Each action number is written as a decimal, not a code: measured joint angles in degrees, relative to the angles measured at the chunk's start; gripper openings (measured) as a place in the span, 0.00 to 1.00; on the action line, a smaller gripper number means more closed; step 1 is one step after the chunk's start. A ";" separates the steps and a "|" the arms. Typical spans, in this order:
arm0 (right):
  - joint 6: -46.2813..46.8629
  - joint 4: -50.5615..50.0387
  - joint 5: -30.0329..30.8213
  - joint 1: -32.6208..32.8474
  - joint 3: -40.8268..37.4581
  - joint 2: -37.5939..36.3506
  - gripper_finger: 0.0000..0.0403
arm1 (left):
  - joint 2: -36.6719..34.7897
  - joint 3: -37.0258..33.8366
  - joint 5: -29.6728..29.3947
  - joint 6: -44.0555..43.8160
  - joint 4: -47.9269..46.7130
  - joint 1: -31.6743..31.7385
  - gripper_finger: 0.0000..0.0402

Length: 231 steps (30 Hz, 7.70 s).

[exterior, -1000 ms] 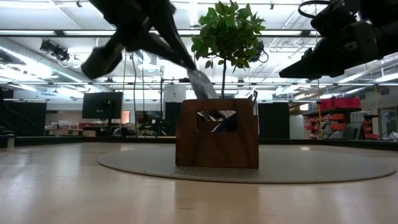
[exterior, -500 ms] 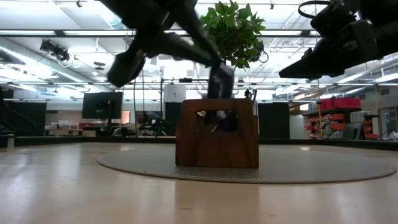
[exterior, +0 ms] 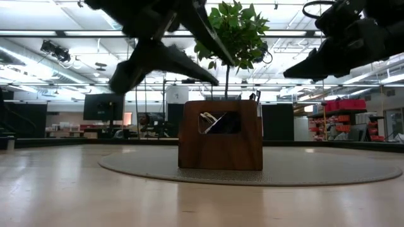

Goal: Pick & Place Tea
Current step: Return to Home Position

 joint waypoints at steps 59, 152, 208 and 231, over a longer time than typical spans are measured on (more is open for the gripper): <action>-3.45 13.69 4.82 11.75 0.02 -3.73 0.20 | -32.46 -57.34 29.44 73.29 75.94 14.04 0.28; -9.44 -24.40 -11.21 -8.01 -12.22 -53.37 0.20 | -106.86 -65.63 15.44 80.30 2.44 10.06 0.20; -14.75 -24.36 -11.25 -7.99 -12.22 -53.35 0.20 | -104.15 -65.74 15.34 77.31 4.44 10.06 0.20; -14.77 -24.34 -11.26 -7.98 -12.24 -53.35 0.20 | -104.15 -65.74 15.34 77.34 4.46 10.06 0.20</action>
